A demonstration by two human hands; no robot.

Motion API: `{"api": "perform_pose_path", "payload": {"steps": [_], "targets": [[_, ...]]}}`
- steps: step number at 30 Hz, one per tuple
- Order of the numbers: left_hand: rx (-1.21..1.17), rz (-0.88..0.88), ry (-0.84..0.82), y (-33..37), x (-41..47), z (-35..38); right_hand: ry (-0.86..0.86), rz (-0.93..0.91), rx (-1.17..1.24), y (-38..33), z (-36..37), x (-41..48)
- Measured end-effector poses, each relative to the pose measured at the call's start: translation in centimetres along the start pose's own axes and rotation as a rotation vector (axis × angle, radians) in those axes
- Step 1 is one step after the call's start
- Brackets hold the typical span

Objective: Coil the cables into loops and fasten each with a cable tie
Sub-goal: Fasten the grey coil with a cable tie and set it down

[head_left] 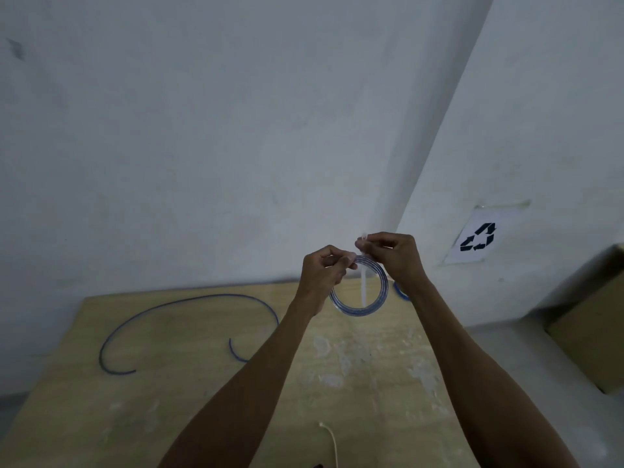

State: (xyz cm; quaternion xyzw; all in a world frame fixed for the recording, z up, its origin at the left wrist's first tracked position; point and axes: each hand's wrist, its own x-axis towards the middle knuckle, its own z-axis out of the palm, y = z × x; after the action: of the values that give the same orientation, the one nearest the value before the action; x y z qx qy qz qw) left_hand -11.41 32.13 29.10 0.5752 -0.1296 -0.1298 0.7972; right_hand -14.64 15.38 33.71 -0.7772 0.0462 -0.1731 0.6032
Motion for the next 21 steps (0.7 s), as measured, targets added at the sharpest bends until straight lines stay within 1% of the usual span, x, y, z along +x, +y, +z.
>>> {"api": "perform_pose_path", "payload": {"steps": [4, 10, 13, 14, 16, 18, 19, 21], "targets": [[0.095, 0.019, 0.031, -0.3, -0.1, -0.5, 0.031, 0.044, 0.071, -0.1, 0.8, -0.1], [0.111, -0.012, 0.041, -0.8, -0.5, -0.5, 0.039, 0.037, -0.03, -0.4, 1.7, -0.2], [0.077, -0.012, 0.13, -0.4, -0.4, -0.5, 0.091, 0.001, -0.115, -0.3, 1.8, -0.8], [0.065, -0.014, 0.18, -0.2, -0.2, -0.6, 0.124, -0.066, -0.175, -0.1, 1.9, -1.3], [0.004, -0.023, 0.251, 0.3, 0.4, -1.0, 0.154, -0.324, -0.302, 0.6, 1.9, -2.6], [-0.05, -0.032, 0.275, 0.8, 0.8, -1.3, 0.088, -0.602, -0.519, 1.8, 1.7, -3.5], [-0.055, -0.034, 0.283, 1.1, 0.9, -1.3, 0.034, -0.697, -0.636, 2.2, 1.7, -3.7], [-0.018, -0.038, 0.295, 1.3, 0.9, -0.9, -0.052, -0.791, -0.829, 2.7, 1.7, -3.7]]}}
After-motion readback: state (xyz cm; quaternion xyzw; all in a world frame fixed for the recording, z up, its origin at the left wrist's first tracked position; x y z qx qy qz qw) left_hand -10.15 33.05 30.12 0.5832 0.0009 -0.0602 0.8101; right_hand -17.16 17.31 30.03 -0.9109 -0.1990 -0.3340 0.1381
